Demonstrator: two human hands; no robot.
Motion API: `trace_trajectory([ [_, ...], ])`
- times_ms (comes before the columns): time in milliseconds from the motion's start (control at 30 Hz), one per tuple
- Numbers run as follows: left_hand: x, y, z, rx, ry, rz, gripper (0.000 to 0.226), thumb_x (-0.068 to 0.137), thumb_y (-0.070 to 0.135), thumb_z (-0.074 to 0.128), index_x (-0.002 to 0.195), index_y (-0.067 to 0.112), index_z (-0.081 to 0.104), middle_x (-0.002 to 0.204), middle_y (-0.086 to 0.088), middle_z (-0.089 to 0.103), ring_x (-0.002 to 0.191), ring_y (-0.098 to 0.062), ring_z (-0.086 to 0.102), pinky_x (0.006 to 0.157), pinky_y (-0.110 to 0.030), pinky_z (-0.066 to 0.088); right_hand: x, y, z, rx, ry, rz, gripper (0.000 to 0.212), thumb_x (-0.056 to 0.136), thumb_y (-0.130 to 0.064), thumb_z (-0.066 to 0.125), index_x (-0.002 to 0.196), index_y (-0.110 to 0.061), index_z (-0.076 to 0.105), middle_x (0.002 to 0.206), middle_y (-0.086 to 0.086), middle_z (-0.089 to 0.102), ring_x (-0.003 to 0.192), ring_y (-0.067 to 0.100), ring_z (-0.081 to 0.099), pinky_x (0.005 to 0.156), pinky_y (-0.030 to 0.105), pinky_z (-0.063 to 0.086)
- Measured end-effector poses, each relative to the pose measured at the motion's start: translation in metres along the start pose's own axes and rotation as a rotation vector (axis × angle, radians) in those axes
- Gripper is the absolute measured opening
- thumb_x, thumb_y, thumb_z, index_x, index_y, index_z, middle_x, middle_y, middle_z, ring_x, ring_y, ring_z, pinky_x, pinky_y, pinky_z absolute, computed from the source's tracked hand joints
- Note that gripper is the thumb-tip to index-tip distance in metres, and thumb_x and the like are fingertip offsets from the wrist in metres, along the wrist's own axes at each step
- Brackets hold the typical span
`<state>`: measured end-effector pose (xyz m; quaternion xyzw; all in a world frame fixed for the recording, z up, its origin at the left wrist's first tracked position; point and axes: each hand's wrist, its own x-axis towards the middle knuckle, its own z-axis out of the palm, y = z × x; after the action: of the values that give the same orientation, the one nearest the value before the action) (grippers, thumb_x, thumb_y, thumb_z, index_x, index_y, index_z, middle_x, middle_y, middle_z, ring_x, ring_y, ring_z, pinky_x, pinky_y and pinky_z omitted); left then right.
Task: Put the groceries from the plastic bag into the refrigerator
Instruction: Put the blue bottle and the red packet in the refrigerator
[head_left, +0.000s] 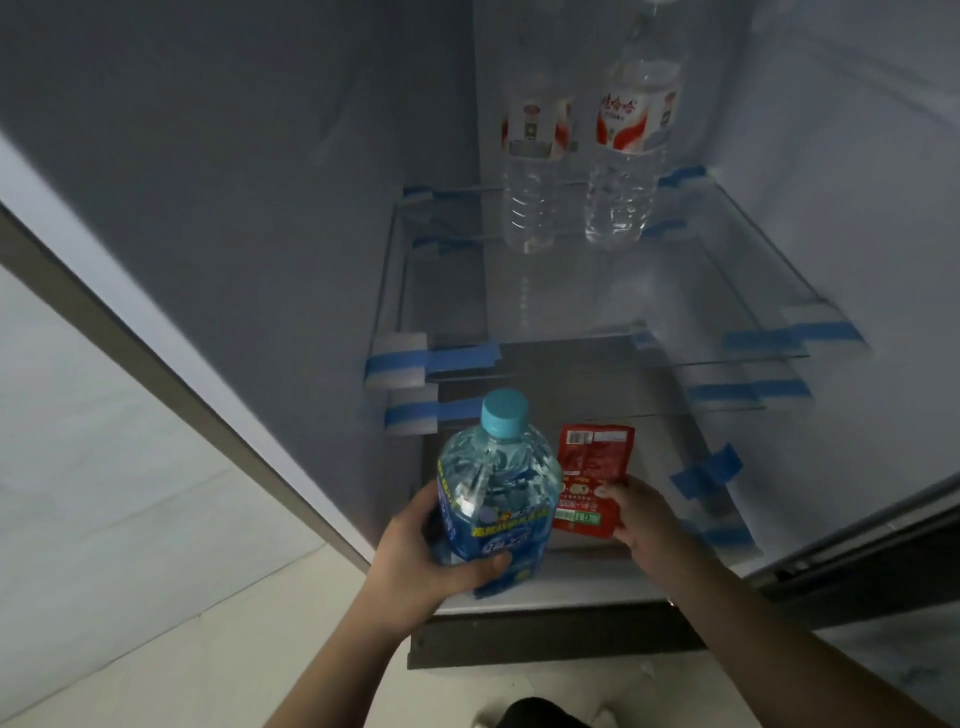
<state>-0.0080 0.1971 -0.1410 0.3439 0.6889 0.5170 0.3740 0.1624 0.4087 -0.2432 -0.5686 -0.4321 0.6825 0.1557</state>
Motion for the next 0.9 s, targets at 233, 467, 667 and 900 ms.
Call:
trace_trajectory([
  [233,-0.004,0.006,0.001,-0.049,0.090,-0.025,0.065,0.057,0.025,0.088,0.114,0.010,0.061,0.110,-0.004,0.074,0.104,-0.022,0.069,0.093,-0.047,0.055,0.028,-0.016,0.025,-0.292,-0.050,-0.208,0.019,0.083,0.000,0.062,0.097,-0.010,0.068,0.089,0.006,0.073,0.081,0.018,0.069,0.065,0.024,0.049],
  [467,-0.009,0.010,-0.001,-0.117,0.164,-0.018,0.069,0.054,0.025,0.088,0.115,0.010,0.061,0.110,-0.006,0.074,0.103,-0.024,0.070,0.088,-0.040,0.057,0.052,-0.027,0.048,-0.313,-0.119,-0.217,0.012,0.086,-0.008,0.060,0.087,-0.012,0.072,0.080,0.004,0.076,0.078,0.024,0.073,0.076,0.037,0.057],
  [667,-0.011,0.011,0.002,-0.155,0.176,-0.021,0.068,0.054,0.023,0.088,0.115,0.009,0.061,0.110,-0.008,0.074,0.103,-0.026,0.070,0.086,-0.039,0.057,0.047,-0.035,0.055,-0.377,-0.150,-0.329,0.018,0.092,-0.011,0.055,0.087,-0.013,0.072,0.079,0.005,0.076,0.070,0.018,0.074,0.068,0.031,0.057],
  [900,-0.010,0.013,0.001,-0.162,0.158,-0.029,0.070,0.055,0.023,0.088,0.116,0.008,0.060,0.111,-0.009,0.073,0.105,-0.027,0.069,0.087,-0.040,0.057,0.057,-0.023,0.055,-0.409,-0.177,-0.333,0.019,0.090,-0.036,0.056,0.101,-0.025,0.067,0.087,-0.003,0.076,0.075,0.014,0.074,0.078,0.043,0.059],
])
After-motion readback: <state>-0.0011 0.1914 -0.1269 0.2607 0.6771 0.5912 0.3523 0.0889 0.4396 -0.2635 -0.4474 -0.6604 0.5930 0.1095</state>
